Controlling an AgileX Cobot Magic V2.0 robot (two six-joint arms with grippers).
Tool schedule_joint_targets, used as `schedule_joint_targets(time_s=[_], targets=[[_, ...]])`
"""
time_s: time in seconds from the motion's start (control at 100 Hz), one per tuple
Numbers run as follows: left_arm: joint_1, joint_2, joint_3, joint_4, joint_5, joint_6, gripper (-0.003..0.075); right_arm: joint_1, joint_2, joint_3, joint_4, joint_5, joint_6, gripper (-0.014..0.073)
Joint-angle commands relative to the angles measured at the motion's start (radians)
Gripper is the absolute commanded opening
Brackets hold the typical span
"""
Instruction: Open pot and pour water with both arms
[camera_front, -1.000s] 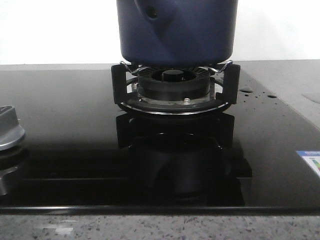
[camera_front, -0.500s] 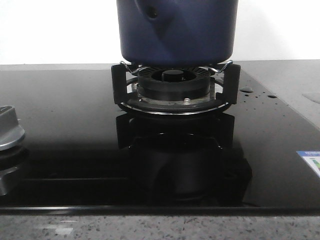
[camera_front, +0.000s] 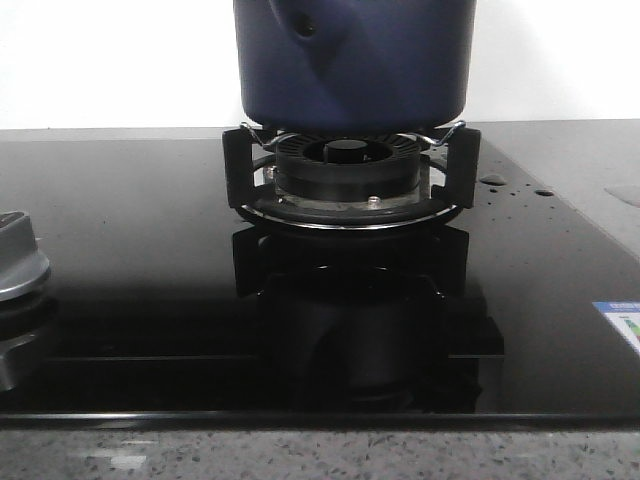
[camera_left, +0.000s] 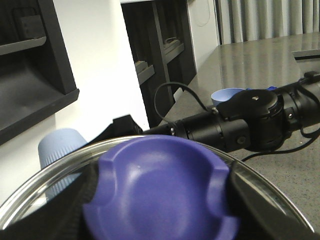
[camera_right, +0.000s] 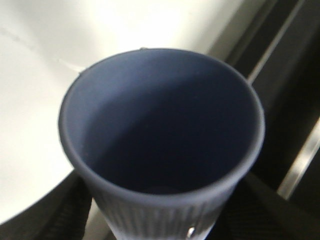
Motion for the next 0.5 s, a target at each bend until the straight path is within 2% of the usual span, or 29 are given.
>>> schedule_joint_targets(time_s=[0.0, 0.06, 0.13, 0.28, 0.37, 0.49], targets=[[0.002, -0.031, -0.038, -0.110, -0.022, -0.011, 0.0190, 0.004, -0.040, -0.048, -0.018, 0.036, 0.006, 0.0133], [0.002, -0.031, -0.038, -0.110, -0.022, -0.011, 0.0190, 0.004, -0.040, -0.048, -0.016, 0.038, 0.033, 0.0132], [0.002, -0.031, -0.038, -0.110, -0.022, -0.011, 0.0190, 0.004, -0.040, -0.048, 0.014, 0.029, 0.150, 0.0132], [0.002, -0.031, -0.038, -0.110, -0.022, -0.011, 0.0190, 0.004, -0.040, -0.041, 0.197, 0.060, 0.577, 0.0132], [0.002, -0.031, -0.038, -0.110, -0.022, -0.011, 0.0190, 0.008, -0.045, -0.032, 0.298, 0.153, 0.752, 0.0132], [0.002, -0.030, -0.038, -0.110, -0.022, -0.011, 0.0190, 0.010, -0.060, -0.030, 0.475, 0.334, 0.886, 0.0132]])
